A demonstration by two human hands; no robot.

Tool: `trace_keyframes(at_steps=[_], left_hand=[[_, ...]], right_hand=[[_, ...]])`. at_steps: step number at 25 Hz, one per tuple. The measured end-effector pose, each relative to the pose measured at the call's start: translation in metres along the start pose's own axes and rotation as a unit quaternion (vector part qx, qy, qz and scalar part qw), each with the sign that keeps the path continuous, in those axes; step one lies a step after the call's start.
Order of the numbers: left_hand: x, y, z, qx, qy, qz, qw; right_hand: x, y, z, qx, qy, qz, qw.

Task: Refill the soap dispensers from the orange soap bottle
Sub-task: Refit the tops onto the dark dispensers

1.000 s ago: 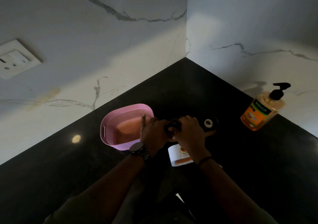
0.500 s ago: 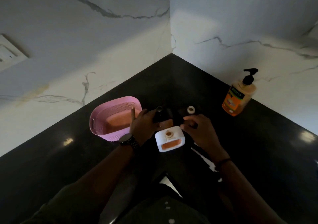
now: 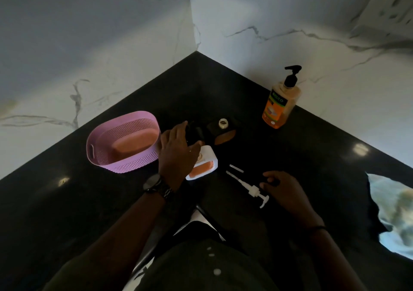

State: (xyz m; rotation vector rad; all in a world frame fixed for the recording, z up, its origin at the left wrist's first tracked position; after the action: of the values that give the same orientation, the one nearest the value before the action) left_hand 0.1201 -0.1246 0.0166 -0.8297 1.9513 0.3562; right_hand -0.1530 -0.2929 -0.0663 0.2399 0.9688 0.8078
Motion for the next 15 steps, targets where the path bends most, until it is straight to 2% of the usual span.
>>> trace_keyframes(at_steps=[2, 5, 9, 10, 12, 15], left_hand=[[0.001, -0.004, 0.005, -0.011, 0.000, 0.024, 1.000], [0.003, -0.005, 0.004, 0.002, 0.011, 0.015, 1.000], [0.001, -0.019, -0.015, 0.101, -0.066, -0.022, 0.992], [0.000, -0.024, -0.022, 0.121, -0.093, -0.017, 0.988], [0.001, -0.038, -0.038, 0.143, -0.136, 0.030, 0.980], [0.009, -0.060, -0.058, 0.156, -0.169, 0.151, 0.961]], right_hand=[[0.009, -0.006, 0.004, -0.003, 0.018, -0.001, 1.000], [0.013, -0.014, 0.015, -0.003, 0.087, -0.020, 0.996], [0.016, -0.021, 0.023, 0.003, 0.167, 0.007, 0.986], [0.015, -0.021, 0.024, 0.005, 0.151, 0.014, 0.988], [0.002, -0.015, 0.031, 0.005, 0.044, 0.011, 0.999], [-0.040, -0.004, 0.065, -0.026, -0.119, -0.059, 0.991]])
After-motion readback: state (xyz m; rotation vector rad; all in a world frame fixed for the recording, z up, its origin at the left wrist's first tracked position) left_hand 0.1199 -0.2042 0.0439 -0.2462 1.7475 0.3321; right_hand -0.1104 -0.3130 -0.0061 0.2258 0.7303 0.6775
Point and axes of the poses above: each hand's wrist, its own y-axis away from the middle knuckle, its own x-axis out of the palm, z = x × y, the point moved 6 cm from there along -y, towards the middle knuckle, and after that the axes turned 11 degrees about x, right-handed, at the moved point
